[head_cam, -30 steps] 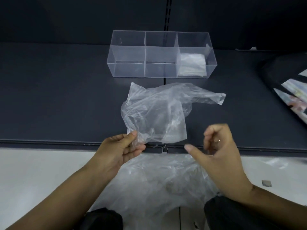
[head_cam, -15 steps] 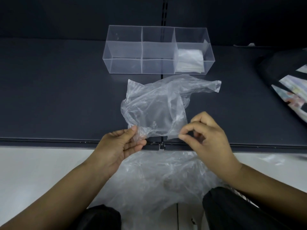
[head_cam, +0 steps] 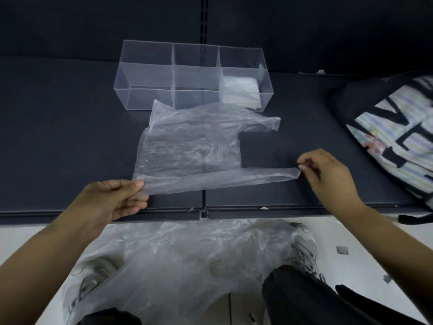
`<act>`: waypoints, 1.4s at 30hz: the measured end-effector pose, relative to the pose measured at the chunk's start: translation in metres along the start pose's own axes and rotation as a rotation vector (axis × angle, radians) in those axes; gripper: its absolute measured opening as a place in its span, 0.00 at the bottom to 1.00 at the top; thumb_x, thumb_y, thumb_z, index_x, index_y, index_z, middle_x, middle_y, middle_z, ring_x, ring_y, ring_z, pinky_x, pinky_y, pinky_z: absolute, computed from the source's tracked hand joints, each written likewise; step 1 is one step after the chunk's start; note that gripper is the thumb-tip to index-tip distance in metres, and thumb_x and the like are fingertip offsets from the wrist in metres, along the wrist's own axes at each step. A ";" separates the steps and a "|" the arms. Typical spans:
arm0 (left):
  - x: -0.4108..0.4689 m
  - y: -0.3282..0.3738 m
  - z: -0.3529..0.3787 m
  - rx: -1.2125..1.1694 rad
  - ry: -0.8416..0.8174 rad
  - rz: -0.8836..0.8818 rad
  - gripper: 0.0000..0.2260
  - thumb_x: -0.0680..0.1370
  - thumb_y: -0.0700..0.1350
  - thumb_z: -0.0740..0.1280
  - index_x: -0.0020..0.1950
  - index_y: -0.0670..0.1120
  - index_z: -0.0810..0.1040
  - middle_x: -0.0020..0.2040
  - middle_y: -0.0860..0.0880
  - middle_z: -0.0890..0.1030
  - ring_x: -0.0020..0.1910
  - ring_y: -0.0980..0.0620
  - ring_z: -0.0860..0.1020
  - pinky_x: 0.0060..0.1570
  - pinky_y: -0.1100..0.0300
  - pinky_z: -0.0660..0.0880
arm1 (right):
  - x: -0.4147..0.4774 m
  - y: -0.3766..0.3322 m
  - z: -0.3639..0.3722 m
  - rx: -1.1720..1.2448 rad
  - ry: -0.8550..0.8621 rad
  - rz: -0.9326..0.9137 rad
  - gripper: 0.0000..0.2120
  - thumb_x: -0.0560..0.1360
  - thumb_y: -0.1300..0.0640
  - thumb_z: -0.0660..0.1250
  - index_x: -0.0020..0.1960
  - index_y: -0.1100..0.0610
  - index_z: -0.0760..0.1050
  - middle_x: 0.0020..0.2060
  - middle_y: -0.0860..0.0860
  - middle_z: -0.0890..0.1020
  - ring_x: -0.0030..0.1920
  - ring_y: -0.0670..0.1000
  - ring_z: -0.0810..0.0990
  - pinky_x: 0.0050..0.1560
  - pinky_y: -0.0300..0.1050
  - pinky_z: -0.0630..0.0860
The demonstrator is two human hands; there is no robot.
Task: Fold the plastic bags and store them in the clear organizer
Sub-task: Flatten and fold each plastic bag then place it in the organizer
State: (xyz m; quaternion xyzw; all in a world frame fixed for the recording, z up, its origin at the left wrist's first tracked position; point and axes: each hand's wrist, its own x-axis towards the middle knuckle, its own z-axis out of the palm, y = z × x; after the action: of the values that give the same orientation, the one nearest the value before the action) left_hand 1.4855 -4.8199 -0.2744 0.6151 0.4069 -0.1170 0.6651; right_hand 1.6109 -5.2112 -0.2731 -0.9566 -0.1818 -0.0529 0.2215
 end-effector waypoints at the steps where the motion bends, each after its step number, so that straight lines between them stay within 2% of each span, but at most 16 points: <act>1: -0.002 -0.003 0.001 0.016 -0.018 0.000 0.08 0.73 0.44 0.70 0.47 0.40 0.81 0.38 0.42 0.85 0.35 0.50 0.84 0.29 0.67 0.77 | -0.002 -0.001 0.002 0.175 0.001 0.210 0.07 0.78 0.64 0.62 0.55 0.59 0.75 0.40 0.54 0.81 0.33 0.51 0.81 0.36 0.41 0.77; 3: -0.006 -0.008 0.005 0.031 -0.059 0.002 0.10 0.72 0.44 0.70 0.48 0.39 0.81 0.40 0.40 0.85 0.39 0.47 0.85 0.31 0.65 0.78 | -0.006 -0.010 0.005 0.692 -0.024 0.632 0.11 0.82 0.55 0.57 0.59 0.60 0.72 0.39 0.59 0.81 0.31 0.53 0.82 0.31 0.40 0.79; 5: -0.011 -0.012 0.009 0.042 -0.088 0.007 0.13 0.69 0.45 0.71 0.49 0.38 0.81 0.41 0.41 0.85 0.41 0.46 0.85 0.32 0.65 0.79 | -0.011 -0.016 0.006 0.947 -0.082 0.835 0.17 0.80 0.45 0.59 0.55 0.59 0.74 0.39 0.59 0.82 0.34 0.56 0.84 0.29 0.43 0.79; 8: -0.015 -0.014 0.014 0.051 -0.092 0.014 0.12 0.70 0.43 0.71 0.49 0.38 0.80 0.41 0.41 0.85 0.40 0.46 0.85 0.32 0.65 0.78 | -0.014 -0.024 0.012 0.850 -0.082 0.722 0.10 0.76 0.57 0.69 0.53 0.60 0.76 0.35 0.54 0.82 0.31 0.49 0.83 0.29 0.39 0.77; 11: -0.019 -0.017 0.015 0.079 -0.083 -0.011 0.07 0.73 0.41 0.70 0.48 0.37 0.80 0.39 0.39 0.85 0.37 0.47 0.85 0.30 0.65 0.78 | -0.018 -0.020 0.015 0.694 -0.007 0.681 0.06 0.74 0.65 0.70 0.50 0.60 0.76 0.28 0.51 0.82 0.26 0.44 0.78 0.26 0.35 0.75; 15: -0.031 -0.017 0.006 0.325 -0.226 -0.101 0.12 0.72 0.45 0.73 0.47 0.37 0.79 0.39 0.38 0.84 0.34 0.45 0.84 0.28 0.63 0.77 | -0.030 -0.006 0.003 0.203 -0.110 0.590 0.09 0.73 0.55 0.71 0.49 0.54 0.73 0.30 0.49 0.81 0.32 0.48 0.78 0.32 0.41 0.71; 18: -0.030 0.008 -0.007 0.460 -0.183 0.023 0.22 0.63 0.57 0.73 0.46 0.41 0.80 0.37 0.42 0.85 0.34 0.46 0.84 0.29 0.62 0.78 | -0.022 -0.003 -0.005 -0.059 -0.073 0.459 0.15 0.73 0.50 0.69 0.53 0.58 0.74 0.34 0.44 0.77 0.35 0.49 0.74 0.34 0.41 0.65; 21: -0.009 0.032 -0.003 0.357 0.061 0.292 0.26 0.61 0.63 0.71 0.47 0.45 0.81 0.39 0.46 0.84 0.37 0.49 0.84 0.36 0.60 0.80 | 0.021 -0.012 -0.003 0.120 -0.010 0.338 0.17 0.74 0.51 0.69 0.61 0.56 0.74 0.47 0.53 0.76 0.40 0.44 0.72 0.45 0.37 0.67; 23: 0.010 0.041 0.011 0.389 0.102 0.387 0.22 0.68 0.62 0.71 0.53 0.48 0.80 0.46 0.52 0.83 0.46 0.54 0.81 0.47 0.60 0.77 | 0.057 -0.015 0.006 0.317 -0.049 0.358 0.20 0.76 0.52 0.69 0.65 0.55 0.73 0.54 0.55 0.74 0.43 0.43 0.73 0.48 0.29 0.66; 25: 0.026 0.043 0.024 0.407 0.093 0.433 0.17 0.71 0.58 0.72 0.56 0.51 0.78 0.48 0.57 0.80 0.47 0.61 0.79 0.46 0.68 0.72 | 0.088 -0.012 0.017 0.470 -0.118 0.455 0.24 0.76 0.51 0.68 0.70 0.53 0.70 0.55 0.55 0.72 0.51 0.48 0.74 0.53 0.35 0.67; 27: 0.037 0.042 0.032 0.395 0.115 0.482 0.13 0.72 0.55 0.72 0.53 0.51 0.80 0.46 0.58 0.81 0.44 0.63 0.78 0.42 0.73 0.69 | 0.110 -0.005 0.026 0.481 -0.171 0.492 0.24 0.75 0.50 0.69 0.70 0.52 0.70 0.54 0.53 0.71 0.53 0.49 0.72 0.54 0.38 0.67; 30: 0.047 0.038 0.035 0.332 0.194 0.524 0.04 0.75 0.50 0.71 0.45 0.51 0.82 0.37 0.58 0.83 0.37 0.65 0.79 0.36 0.75 0.71 | 0.125 -0.002 0.039 0.406 -0.140 0.469 0.16 0.73 0.49 0.72 0.57 0.54 0.79 0.45 0.48 0.75 0.49 0.48 0.73 0.49 0.39 0.70; 32: 0.053 0.037 0.034 0.276 0.241 0.526 0.07 0.77 0.48 0.69 0.38 0.52 0.81 0.31 0.58 0.82 0.33 0.65 0.79 0.33 0.73 0.72 | 0.126 -0.004 0.046 0.393 -0.104 0.467 0.09 0.72 0.51 0.73 0.46 0.56 0.80 0.42 0.51 0.79 0.46 0.50 0.76 0.50 0.44 0.74; 34: 0.058 0.040 0.032 0.206 0.274 0.484 0.08 0.78 0.47 0.68 0.38 0.50 0.80 0.33 0.55 0.81 0.33 0.61 0.80 0.32 0.70 0.72 | 0.125 -0.006 0.044 0.500 -0.052 0.495 0.07 0.73 0.56 0.72 0.39 0.55 0.76 0.39 0.52 0.79 0.41 0.47 0.75 0.44 0.35 0.74; 39: 0.069 0.042 0.030 0.177 0.272 0.417 0.11 0.80 0.46 0.65 0.38 0.47 0.77 0.35 0.49 0.79 0.33 0.55 0.78 0.32 0.65 0.73 | 0.118 -0.004 0.025 0.672 -0.004 0.568 0.08 0.76 0.59 0.68 0.38 0.55 0.76 0.33 0.50 0.79 0.26 0.39 0.73 0.27 0.27 0.68; 42: 0.072 0.046 0.035 0.229 0.259 0.411 0.12 0.81 0.45 0.64 0.38 0.46 0.77 0.34 0.48 0.79 0.30 0.56 0.77 0.27 0.67 0.74 | 0.115 -0.003 0.026 0.575 0.002 0.585 0.07 0.76 0.58 0.69 0.39 0.56 0.77 0.31 0.51 0.78 0.28 0.43 0.72 0.29 0.30 0.70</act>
State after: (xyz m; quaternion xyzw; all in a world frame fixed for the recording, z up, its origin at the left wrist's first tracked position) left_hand 1.5754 -4.8170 -0.2934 0.7660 0.3391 0.0549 0.5435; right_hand 1.7173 -5.1592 -0.2743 -0.8669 0.0908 0.0643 0.4859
